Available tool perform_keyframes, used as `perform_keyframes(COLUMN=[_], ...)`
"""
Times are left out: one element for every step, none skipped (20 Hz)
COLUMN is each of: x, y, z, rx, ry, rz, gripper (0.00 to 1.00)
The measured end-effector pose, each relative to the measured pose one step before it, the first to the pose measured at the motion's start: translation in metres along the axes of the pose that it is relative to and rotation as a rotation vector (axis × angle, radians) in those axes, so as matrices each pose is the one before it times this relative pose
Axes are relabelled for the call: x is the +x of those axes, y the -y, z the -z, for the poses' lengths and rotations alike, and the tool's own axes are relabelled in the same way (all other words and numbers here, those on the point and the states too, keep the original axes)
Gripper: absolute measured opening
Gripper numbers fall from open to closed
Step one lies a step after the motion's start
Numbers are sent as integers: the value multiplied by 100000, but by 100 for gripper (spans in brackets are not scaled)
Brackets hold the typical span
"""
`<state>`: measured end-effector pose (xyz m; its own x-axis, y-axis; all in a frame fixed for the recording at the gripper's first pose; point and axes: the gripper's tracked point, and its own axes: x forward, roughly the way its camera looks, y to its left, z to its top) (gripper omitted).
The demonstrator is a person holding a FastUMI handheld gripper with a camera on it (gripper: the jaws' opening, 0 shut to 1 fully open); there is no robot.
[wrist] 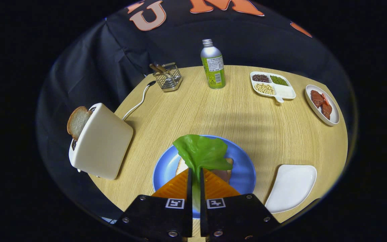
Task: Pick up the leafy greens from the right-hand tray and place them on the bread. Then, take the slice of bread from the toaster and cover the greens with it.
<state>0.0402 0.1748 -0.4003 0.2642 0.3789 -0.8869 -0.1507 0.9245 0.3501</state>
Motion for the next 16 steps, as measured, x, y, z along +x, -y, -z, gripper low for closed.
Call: perform_keyframes(x=[98,32,21,32,14,4,-78,-129,-235,-240,-316,-376,-452,-386,-508,-271], y=[102,-9,56,11,117,-9,-131,-294,-287,-393,-440,-680,-720,-804,-866,-1037], z=[-158,20,33,98,-25,-56,-144,-80,-256,-228,-294,-427,-422,-459,-286,-337], rx=[-452,-833,-651,-638,-818,-1100,-622,-507,-261,-388,-509,-798,-1039,-959,-288,337], ry=[285,142,-334,-347,-24,172,216,375,420,454,592,957,902,720,121,272], rz=[840,544,990,1294,1180,567,554,123,-65,-213,-295,-446,-728,-1116,-1495,-1588], gripper=[11,13,19,22,28,31,35,37,41,42,44,45,47,48,52,56])
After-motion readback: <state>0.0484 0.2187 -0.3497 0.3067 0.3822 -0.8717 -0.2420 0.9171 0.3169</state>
